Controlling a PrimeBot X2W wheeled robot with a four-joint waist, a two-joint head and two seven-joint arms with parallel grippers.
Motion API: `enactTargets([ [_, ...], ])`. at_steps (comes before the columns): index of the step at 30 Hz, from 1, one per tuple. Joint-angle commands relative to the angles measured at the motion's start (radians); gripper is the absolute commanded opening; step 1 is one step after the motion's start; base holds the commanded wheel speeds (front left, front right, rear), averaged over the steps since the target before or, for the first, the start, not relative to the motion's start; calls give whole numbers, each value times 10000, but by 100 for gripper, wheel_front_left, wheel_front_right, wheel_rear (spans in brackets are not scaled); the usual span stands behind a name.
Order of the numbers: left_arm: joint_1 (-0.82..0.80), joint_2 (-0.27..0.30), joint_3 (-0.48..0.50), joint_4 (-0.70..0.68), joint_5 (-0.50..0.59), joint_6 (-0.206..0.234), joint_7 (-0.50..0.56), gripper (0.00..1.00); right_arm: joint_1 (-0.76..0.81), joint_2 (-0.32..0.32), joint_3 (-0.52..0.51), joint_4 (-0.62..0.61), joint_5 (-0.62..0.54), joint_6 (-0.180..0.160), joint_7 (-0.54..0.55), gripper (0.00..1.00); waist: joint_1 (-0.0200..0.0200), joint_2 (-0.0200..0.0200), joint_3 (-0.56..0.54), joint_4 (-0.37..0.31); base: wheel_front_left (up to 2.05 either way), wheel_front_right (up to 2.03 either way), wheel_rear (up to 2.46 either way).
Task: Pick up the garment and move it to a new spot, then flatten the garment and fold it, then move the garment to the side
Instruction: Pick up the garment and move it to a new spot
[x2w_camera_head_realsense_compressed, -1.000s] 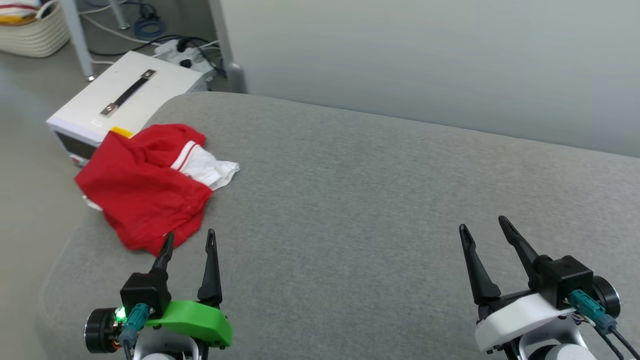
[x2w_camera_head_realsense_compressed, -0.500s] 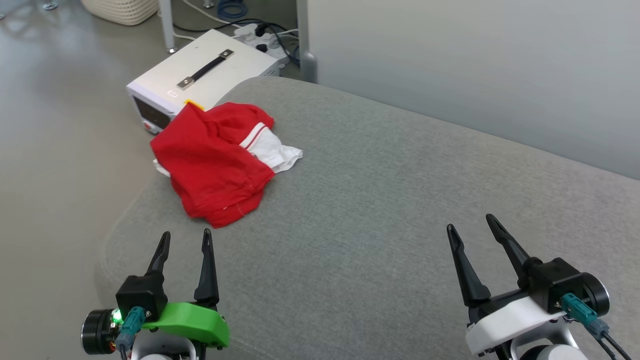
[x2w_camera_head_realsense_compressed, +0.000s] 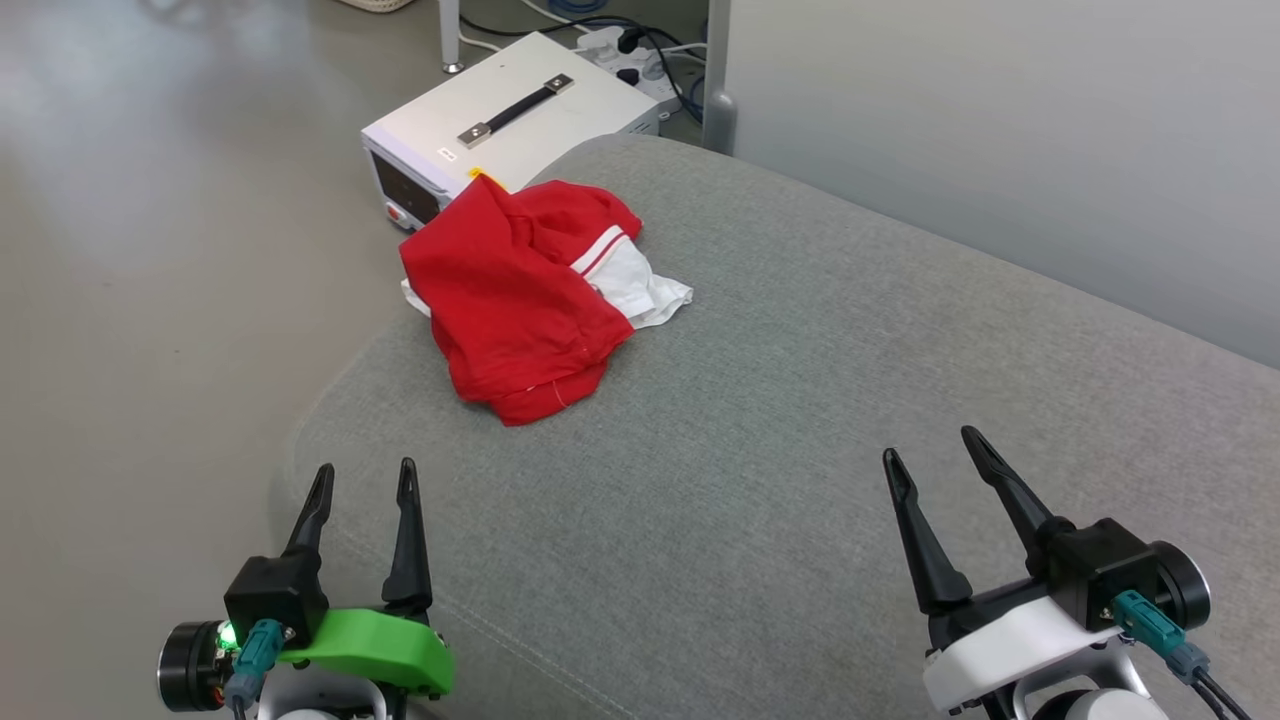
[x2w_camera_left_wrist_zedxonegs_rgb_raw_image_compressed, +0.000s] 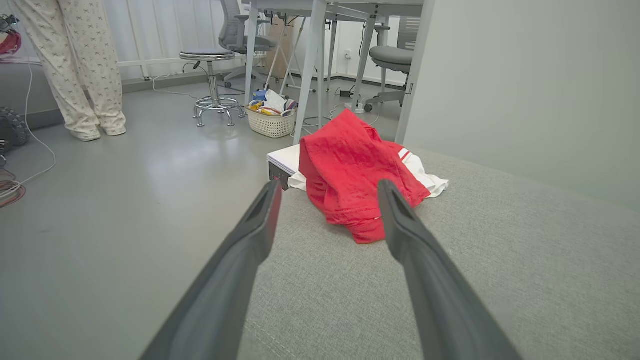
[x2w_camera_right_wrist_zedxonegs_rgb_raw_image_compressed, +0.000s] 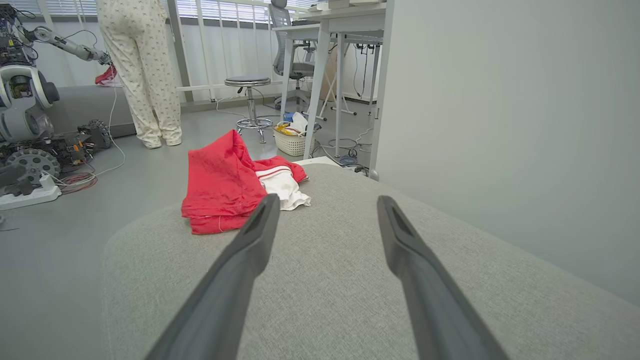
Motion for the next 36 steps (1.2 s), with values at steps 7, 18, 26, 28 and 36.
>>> enactTargets([
  [7, -668, -48, 297, 189, -267, -102, -238, 100, -347, -258, 179, -270, -14, -7, 8, 100, 0, 0, 526, 104, 0, 0, 0],
  [18, -3768, 384, 391, 1622, -481, -689, -320, 100, -1274, -1238, 54, -1154, 22, -7, 682, 100, 0, 0, 2499, -1137, 0, 0, 0],
  [26, -6708, 1564, 300, 4310, -1546, -992, 488, 100, -1865, -1717, -26, -1567, 101, -7, 877, 100, 0, 0, 3718, -2039, 0, 0, 0],
  [28, -7379, 1912, 159, 4971, -1768, -1011, 1059, 100, -1965, -1832, -61, -1633, 129, -7, 909, 100, 0, 0, 3987, -2208, 0, 0, 0],
  [36, -9344, 3217, -1159, 7266, -2943, -1025, 3971, 100, -2339, -2195, -88, -1880, 294, -7, 985, 100, 0, 0, 4946, -2807, 0, 0, 0],
])
